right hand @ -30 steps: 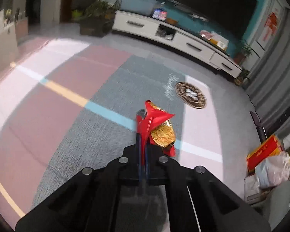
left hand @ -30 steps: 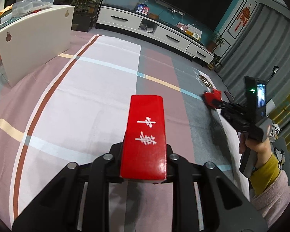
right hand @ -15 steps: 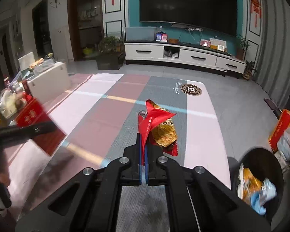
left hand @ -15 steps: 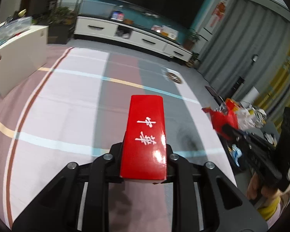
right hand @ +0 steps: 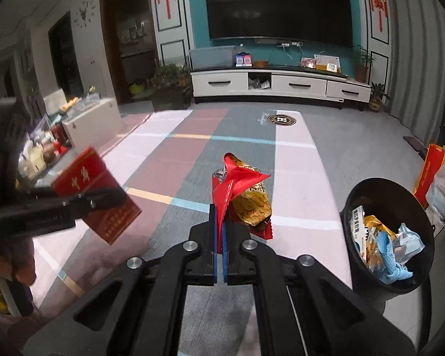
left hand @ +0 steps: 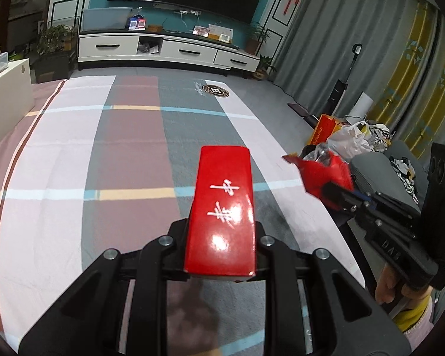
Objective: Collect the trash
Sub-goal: 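Carry the red box and red wrapper over the black bin with both tools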
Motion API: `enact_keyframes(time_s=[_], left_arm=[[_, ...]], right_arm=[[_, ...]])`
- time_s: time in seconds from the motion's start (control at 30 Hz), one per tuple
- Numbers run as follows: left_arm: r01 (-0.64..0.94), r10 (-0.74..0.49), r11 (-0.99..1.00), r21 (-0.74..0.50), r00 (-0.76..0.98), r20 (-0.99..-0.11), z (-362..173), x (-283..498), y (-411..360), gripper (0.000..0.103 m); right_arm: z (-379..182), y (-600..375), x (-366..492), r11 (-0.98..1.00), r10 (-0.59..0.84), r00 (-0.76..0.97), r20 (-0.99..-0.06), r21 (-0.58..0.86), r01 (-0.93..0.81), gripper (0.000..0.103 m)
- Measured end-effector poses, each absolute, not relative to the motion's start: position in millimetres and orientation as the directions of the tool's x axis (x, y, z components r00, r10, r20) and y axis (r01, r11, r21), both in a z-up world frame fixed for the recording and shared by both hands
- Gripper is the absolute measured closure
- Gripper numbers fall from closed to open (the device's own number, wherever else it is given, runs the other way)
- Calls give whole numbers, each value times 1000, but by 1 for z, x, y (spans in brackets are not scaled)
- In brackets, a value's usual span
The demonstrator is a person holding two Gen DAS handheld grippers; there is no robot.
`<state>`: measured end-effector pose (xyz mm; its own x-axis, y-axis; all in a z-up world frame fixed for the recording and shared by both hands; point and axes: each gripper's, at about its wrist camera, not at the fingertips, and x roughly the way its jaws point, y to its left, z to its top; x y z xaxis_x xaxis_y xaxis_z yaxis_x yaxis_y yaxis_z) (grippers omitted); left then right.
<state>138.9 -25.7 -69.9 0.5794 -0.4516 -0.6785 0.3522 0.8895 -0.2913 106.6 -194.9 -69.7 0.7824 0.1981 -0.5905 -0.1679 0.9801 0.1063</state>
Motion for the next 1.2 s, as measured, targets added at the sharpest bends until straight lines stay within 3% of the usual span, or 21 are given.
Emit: enact_keyframes(time_s=[1.2], left_arm=[[477, -442, 866, -149, 592, -673, -40, 130, -166, 80]], right_arm=[[-52, -316, 57, 975, 20, 872, -489, 202, 91, 100]])
